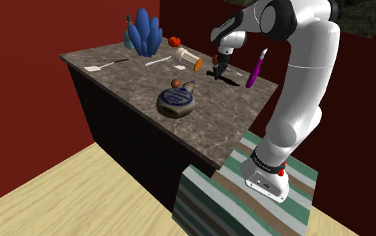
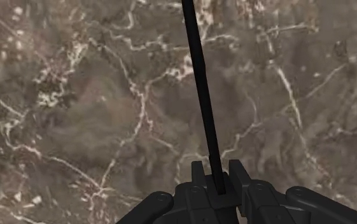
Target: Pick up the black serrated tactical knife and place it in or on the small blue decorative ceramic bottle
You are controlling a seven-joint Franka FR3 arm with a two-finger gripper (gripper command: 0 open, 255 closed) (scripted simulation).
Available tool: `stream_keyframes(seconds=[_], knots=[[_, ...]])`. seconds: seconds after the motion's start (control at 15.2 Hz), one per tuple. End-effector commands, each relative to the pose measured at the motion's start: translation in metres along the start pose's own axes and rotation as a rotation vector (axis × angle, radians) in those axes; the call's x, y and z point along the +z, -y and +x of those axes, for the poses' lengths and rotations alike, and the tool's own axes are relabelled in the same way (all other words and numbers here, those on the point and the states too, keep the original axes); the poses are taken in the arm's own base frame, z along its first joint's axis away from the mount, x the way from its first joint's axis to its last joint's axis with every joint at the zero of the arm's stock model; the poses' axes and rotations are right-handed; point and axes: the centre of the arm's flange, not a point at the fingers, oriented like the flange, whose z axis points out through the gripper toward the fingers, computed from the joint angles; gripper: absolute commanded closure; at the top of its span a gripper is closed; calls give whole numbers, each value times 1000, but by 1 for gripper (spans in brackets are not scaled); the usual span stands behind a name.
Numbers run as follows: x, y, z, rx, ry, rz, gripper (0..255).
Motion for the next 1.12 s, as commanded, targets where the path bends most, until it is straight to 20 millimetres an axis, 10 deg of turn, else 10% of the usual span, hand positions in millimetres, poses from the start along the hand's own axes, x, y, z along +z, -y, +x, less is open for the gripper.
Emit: stream_keyframes(seconds=[0.0, 1.06], knots=[[-10, 0, 0, 0, 0, 0, 255], [-94, 3, -2, 0, 0, 0, 255]])
